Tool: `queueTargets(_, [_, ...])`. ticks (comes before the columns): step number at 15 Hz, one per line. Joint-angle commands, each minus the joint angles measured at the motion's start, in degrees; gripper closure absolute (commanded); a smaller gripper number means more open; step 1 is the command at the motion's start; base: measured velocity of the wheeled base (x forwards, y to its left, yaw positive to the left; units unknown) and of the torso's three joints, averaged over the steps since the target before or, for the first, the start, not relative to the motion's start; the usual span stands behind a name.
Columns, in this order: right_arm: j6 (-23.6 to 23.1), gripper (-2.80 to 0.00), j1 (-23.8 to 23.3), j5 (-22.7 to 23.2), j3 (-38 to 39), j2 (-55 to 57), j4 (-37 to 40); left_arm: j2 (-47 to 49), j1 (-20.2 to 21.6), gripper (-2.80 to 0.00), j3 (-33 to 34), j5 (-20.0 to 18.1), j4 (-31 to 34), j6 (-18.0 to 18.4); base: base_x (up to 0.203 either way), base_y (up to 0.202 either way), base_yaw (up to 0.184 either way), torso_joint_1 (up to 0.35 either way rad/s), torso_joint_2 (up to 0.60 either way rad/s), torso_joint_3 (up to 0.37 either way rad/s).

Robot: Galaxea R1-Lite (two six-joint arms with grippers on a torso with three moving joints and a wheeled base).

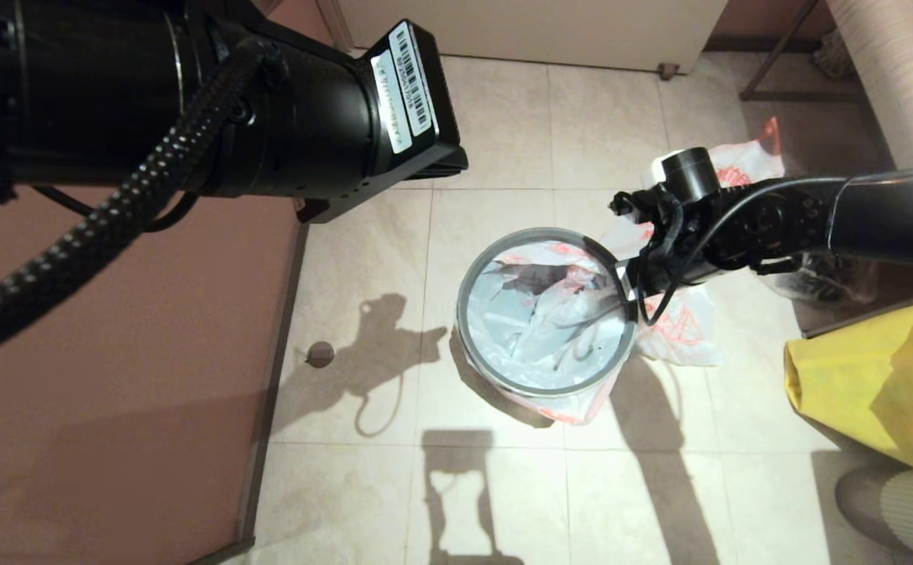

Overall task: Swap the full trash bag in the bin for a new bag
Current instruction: Place the trash can ring on the trash can

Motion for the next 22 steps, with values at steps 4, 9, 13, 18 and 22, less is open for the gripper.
queueTargets(4, [-0.6, 0.0, 0.1, -0.2, -2.3, 4.8, -3.7, 0.3, 0.4, 0.0, -0.2, 0.0, 0.0, -0.1, 0.0, 0.0, 0.0, 0.0, 0.0, 0.0])
queueTargets(9, [-1.4, 0.0, -0.4, -1.3, -2.2, 4.2, -3.7, 0.9, 0.3, 0.0, -0.2, 0.0, 0.0, -0.1, 0.0, 0.0, 0.0, 0.0, 0.0, 0.0])
queueTargets(13, [-1.5, 0.0, 0.8, -1.3, -2.2, 5.5, -3.8, 1.0, 0.3, 0.0, -0.5, -0.1, 0.0, -0.1, 0.0, 0.0, 0.0, 0.0, 0.0, 0.0])
queueTargets(18, [-1.5, 0.0, 1.0, -1.4, -1.9, 4.8, -3.7, 1.3, 0.7, 0.0, -1.1, 0.1, 0.2, 0.2, 0.0, 0.0, 0.0, 0.0, 0.0, 0.0])
queueTargets(22, [-0.4, 0.0, 1.8, -1.9, 0.4, 0.4, -2.2, 1.7, 0.6, 0.0, -1.0, 0.0, 0.3, 0.3, 0.0, 0.0, 0.0, 0.0, 0.0, 0.0])
